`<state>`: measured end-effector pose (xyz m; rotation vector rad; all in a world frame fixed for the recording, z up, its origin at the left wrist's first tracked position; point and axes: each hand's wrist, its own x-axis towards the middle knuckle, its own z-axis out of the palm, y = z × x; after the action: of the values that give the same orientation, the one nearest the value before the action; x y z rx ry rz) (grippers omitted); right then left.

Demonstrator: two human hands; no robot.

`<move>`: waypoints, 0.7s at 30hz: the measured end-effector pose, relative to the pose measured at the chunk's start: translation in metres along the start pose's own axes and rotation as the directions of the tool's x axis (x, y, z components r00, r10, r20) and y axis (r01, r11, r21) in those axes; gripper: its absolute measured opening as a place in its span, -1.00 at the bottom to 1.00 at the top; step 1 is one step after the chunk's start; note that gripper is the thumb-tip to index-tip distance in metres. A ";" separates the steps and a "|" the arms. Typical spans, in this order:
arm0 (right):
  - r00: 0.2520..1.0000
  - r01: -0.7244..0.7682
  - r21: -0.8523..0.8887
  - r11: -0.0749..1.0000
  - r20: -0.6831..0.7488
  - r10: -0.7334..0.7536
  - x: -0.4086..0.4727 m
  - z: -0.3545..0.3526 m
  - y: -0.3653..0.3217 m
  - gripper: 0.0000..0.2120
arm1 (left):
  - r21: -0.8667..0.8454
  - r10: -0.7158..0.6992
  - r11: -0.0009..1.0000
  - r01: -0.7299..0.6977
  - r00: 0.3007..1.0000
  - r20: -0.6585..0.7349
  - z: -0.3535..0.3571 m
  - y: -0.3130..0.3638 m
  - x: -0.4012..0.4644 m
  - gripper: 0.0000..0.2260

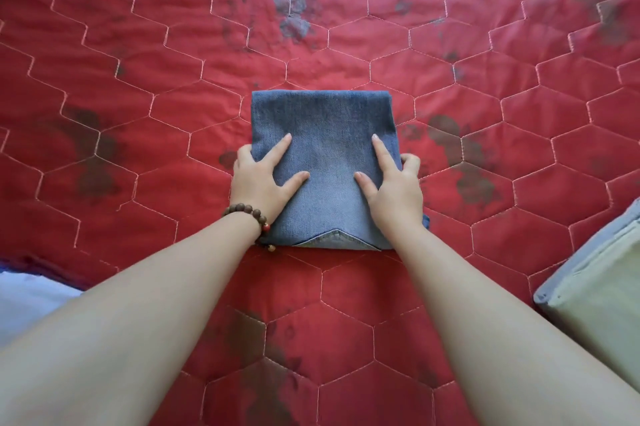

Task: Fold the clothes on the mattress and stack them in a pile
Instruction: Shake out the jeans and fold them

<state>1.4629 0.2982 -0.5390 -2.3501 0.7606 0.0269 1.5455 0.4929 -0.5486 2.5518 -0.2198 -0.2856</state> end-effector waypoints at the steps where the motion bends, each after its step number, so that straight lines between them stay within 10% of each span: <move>1: 1.000 -0.009 -0.007 1.000 0.025 0.009 -0.004 -0.001 0.001 -0.38 | -0.020 -0.011 1.000 0.012 1.000 0.019 -0.002 -0.001 -0.004 -0.39; 10: 0.986 -0.090 0.205 0.975 0.158 0.057 -0.086 -0.016 0.022 -0.31 | 0.013 0.009 1.000 -0.012 0.986 0.168 -0.019 -0.009 -0.077 -0.35; 21: 0.950 -0.261 0.197 0.945 -0.119 0.287 -0.197 -0.170 0.078 -0.41 | -0.090 0.291 0.957 -0.277 0.889 0.353 -0.024 0.147 -0.162 -0.32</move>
<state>1.2285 0.2502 -0.4103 -2.0768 1.1128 -0.0918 1.3813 0.4173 -0.4231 2.3688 -0.7156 -0.6391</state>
